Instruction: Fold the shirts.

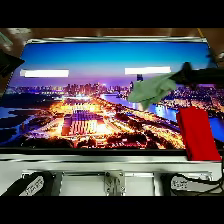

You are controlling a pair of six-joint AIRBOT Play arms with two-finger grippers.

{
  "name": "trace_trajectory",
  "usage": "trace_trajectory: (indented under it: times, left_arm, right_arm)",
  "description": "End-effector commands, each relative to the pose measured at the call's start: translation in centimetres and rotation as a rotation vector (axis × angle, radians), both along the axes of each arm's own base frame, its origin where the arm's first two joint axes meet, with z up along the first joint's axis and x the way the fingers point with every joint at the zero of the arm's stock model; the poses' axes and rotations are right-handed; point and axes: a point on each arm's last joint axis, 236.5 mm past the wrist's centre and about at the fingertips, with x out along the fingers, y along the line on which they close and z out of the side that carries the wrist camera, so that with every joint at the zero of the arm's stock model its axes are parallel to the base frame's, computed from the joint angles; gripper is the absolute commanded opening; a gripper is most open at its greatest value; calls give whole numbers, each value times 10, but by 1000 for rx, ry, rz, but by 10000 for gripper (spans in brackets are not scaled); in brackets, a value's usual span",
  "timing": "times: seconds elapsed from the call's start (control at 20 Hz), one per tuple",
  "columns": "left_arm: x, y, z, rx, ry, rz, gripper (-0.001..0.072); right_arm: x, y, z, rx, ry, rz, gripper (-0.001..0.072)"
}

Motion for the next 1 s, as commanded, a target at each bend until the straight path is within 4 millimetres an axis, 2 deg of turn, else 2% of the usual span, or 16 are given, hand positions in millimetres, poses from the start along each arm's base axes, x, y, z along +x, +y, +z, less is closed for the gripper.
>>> trace_trajectory:
  times: [0.0,0.1,0.2,0.3,0.5,0.6,0.7,0.95]
  left_arm:
    - [0,0,0,9,-5,-5,41]
    - [-1,0,1,10,-6,-5,40]
    - [-1,0,1,12,-9,-6,41]
    - [-1,0,1,12,-9,-6,41]
    - [-2,-1,1,12,-6,-8,41]
    - [-2,-1,1,12,-6,-8,41]
    - [-1,-1,1,12,-6,-8,40]
    - [-1,0,1,12,-7,-8,40]
  right_arm:
    - [-64,-108,37,-176,79,-218,60]
    - [-96,-156,41,-243,118,-345,60]
    - [-128,-194,33,-304,202,-441,60]
    - [-166,-214,13,-355,351,-464,61]
    - [-250,-236,-30,-476,697,-456,60]
    - [-278,-235,-50,-471,820,-448,60]
    - [-295,-223,-75,-405,887,-465,60]
    - [-313,-183,-138,-296,922,-507,107]
